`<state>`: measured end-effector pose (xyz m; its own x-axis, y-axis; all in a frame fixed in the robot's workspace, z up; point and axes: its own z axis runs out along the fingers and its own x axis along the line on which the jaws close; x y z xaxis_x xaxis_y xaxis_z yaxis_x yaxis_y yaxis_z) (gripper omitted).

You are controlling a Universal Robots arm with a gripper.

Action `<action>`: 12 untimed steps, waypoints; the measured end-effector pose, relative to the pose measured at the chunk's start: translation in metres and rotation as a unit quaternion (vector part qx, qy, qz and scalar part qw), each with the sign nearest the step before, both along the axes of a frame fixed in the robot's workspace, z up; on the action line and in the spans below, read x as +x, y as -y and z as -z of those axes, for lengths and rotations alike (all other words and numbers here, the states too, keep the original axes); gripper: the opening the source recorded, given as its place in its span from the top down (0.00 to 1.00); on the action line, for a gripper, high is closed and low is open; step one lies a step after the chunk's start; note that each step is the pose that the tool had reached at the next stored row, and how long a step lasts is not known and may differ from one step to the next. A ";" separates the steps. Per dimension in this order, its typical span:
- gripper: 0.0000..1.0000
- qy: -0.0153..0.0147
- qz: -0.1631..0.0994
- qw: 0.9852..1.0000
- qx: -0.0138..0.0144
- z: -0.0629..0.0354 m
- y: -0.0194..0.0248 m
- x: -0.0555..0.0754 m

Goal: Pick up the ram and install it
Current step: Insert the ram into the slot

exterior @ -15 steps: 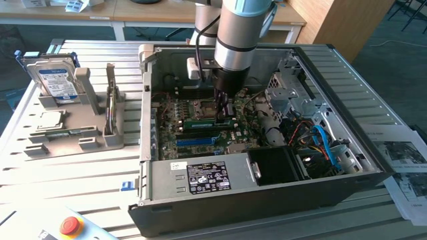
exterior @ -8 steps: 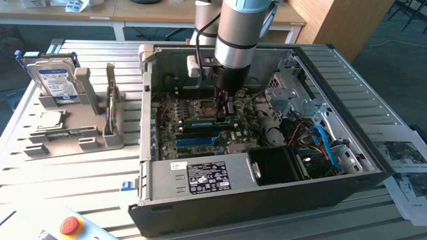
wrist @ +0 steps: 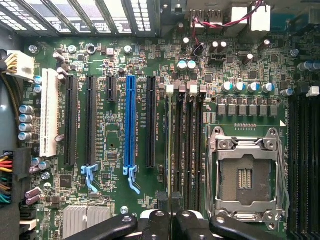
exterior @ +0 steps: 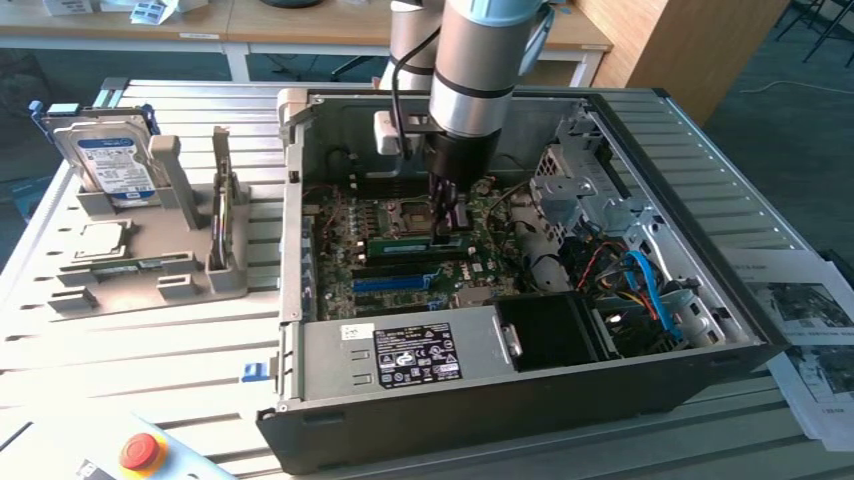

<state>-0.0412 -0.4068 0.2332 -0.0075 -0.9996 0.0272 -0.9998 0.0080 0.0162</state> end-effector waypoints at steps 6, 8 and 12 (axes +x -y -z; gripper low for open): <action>0.88 0.002 0.000 1.000 0.000 0.0000 0.0000 0.000; 0.88 0.003 0.000 1.000 0.000 0.0000 0.0000 -0.001; 0.88 0.004 0.000 1.000 0.000 0.0000 0.0000 -0.002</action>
<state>-0.0428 -0.4068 0.2333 -0.0076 -0.9996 0.0272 -0.9999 0.0079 0.0076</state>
